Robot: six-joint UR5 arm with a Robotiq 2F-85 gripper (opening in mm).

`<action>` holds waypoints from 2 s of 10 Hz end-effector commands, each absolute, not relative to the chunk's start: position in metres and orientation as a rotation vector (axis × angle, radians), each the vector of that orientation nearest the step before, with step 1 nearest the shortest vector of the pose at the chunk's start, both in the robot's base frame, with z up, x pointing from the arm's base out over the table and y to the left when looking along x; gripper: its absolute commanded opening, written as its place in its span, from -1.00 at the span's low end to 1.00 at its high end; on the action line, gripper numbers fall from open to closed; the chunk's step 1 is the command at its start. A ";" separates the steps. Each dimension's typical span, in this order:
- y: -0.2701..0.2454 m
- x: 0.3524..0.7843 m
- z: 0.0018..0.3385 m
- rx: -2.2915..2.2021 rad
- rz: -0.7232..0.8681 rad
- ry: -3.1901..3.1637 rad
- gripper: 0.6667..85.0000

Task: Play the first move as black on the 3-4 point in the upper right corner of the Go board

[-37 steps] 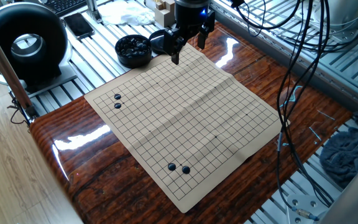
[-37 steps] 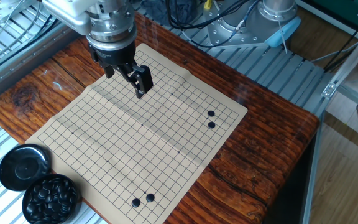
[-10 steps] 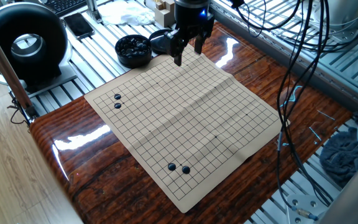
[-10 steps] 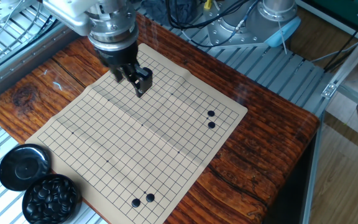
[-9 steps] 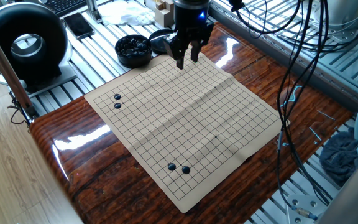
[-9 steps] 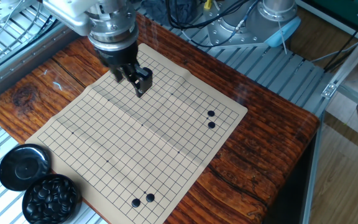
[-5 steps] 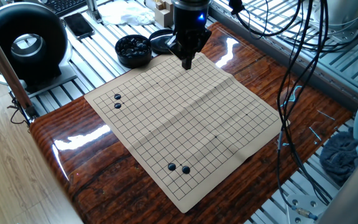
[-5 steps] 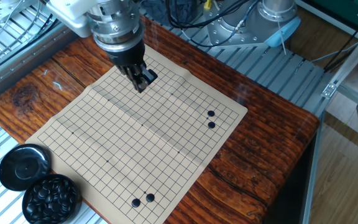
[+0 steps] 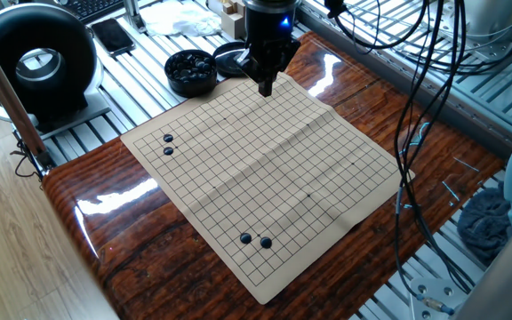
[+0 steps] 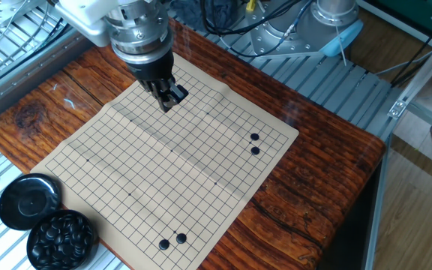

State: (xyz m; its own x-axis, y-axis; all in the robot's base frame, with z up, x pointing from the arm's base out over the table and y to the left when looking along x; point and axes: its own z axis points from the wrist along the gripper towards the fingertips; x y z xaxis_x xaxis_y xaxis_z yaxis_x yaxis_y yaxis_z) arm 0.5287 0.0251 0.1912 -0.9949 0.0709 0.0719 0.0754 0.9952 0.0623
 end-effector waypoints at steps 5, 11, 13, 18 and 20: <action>0.024 0.528 0.194 -0.102 -0.092 -3.066 -0.98; 0.024 0.529 0.194 -0.119 -0.091 -3.065 -0.98; 0.022 0.527 0.194 -0.229 -0.072 -3.051 -0.98; 0.019 0.568 0.194 -0.416 -0.084 -3.187 -0.98; 0.013 0.576 0.195 -0.238 -0.040 -3.246 -0.98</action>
State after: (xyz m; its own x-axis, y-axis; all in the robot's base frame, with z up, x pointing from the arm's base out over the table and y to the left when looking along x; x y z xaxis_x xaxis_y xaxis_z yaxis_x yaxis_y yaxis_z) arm 0.5651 0.0150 0.1923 -0.9771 0.2032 -0.0627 0.2012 0.9789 0.0371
